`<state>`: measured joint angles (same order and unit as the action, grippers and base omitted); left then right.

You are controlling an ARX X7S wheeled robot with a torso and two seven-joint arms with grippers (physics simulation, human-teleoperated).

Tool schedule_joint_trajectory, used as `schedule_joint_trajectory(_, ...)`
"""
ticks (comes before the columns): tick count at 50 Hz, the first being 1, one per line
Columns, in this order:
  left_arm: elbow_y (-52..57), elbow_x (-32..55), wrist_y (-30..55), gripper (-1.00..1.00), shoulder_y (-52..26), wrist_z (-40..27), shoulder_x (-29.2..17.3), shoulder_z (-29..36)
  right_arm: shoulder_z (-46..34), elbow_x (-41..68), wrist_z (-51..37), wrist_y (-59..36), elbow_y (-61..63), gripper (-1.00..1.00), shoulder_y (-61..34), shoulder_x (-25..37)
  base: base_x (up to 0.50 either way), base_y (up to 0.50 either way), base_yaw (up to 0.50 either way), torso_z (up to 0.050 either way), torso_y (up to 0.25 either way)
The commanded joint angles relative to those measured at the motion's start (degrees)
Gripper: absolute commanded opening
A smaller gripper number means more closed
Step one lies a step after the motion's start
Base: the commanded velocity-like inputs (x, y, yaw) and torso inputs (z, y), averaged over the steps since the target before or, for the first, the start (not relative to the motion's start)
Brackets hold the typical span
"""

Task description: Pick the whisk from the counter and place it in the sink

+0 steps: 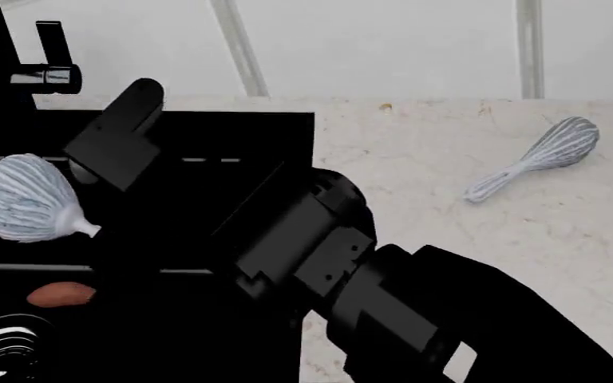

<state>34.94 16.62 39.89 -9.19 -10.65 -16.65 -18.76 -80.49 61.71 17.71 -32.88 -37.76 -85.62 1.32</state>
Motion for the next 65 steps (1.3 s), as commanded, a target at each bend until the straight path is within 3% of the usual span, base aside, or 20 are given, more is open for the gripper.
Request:
schedule_joint_trajectory(1,0.5,0.12,0.33,1.0,-0.28,-0.15,-0.2,0.09,-4.84,0.5,-0.5,-1.91,2.78,-1.0,0.29,0.11,0.0,0.0,0.0,0.0,0.0)
schedule_joint_trajectory(15,0.45,0.24,0.28,1.0,-0.16,-0.46,-0.49,0.17,-5.28,0.5,0.1,-1.09,1.14,-1.0,2.7,-0.35,0.0,0.0,0.0,0.0,0.001)
schedule_joint_trajectory(36,0.52,0.78,-0.25,1.0,0.69,-0.82,-0.46,-0.22,-9.35,-0.95,1.51,-8.87,2.61,-1.0,0.97,-1.29,0.0,0.0,0.0,0.0,0.0)
schedule_joint_trajectory(56,0.53,1.59,-1.09,1.0,1.52,-0.9,-0.52,-1.08,-6.98,-0.99,1.67,-11.66,2.69,-1.0,0.8,-1.31,0.0,0.0,0.0,0.0,0.001)
schedule_joint_trajectory(57,0.53,1.65,-1.11,1.0,1.53,-0.89,-0.52,-1.07,-6.91,-0.64,1.38,-11.11,2.7,1.0,0.34,-1.31,0.0,0.0,0.0,0.0,0.0)
schedule_joint_trajectory(65,0.94,2.28,-0.61,1.0,1.21,-1.16,-0.67,-1.5,-7.55,2.16,0.5,-10.77,3.29,1.0,-1.37,-1.3,0.0,0.0,0.0,0.0,0.0)
